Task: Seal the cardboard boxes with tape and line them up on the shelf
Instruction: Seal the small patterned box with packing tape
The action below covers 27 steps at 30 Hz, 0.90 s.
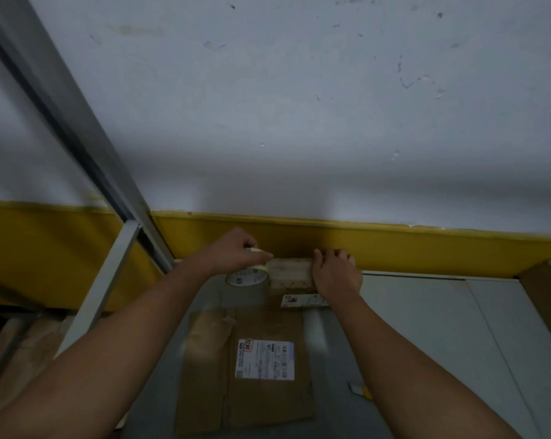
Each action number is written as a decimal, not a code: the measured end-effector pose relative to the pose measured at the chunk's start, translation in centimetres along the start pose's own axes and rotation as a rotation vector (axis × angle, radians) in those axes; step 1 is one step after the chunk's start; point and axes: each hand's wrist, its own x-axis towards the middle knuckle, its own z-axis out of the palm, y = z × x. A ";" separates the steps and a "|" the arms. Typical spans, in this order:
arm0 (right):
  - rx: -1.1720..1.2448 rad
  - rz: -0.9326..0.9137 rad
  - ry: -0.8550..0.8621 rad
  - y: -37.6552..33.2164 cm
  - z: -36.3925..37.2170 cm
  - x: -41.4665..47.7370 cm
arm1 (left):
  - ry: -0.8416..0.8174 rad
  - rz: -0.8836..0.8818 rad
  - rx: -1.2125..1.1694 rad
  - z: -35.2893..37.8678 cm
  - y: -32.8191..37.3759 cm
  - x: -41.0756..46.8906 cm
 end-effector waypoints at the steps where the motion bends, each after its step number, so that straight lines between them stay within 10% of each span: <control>1: -0.012 0.001 -0.003 0.1 0.0 0.0 | -0.017 -0.020 0.043 -0.2 -0.2 0.0; 27: 0.032 -0.049 0.028 0.7 -0.2 -0.4 | -0.059 -0.318 0.130 2.7 -5.1 0.0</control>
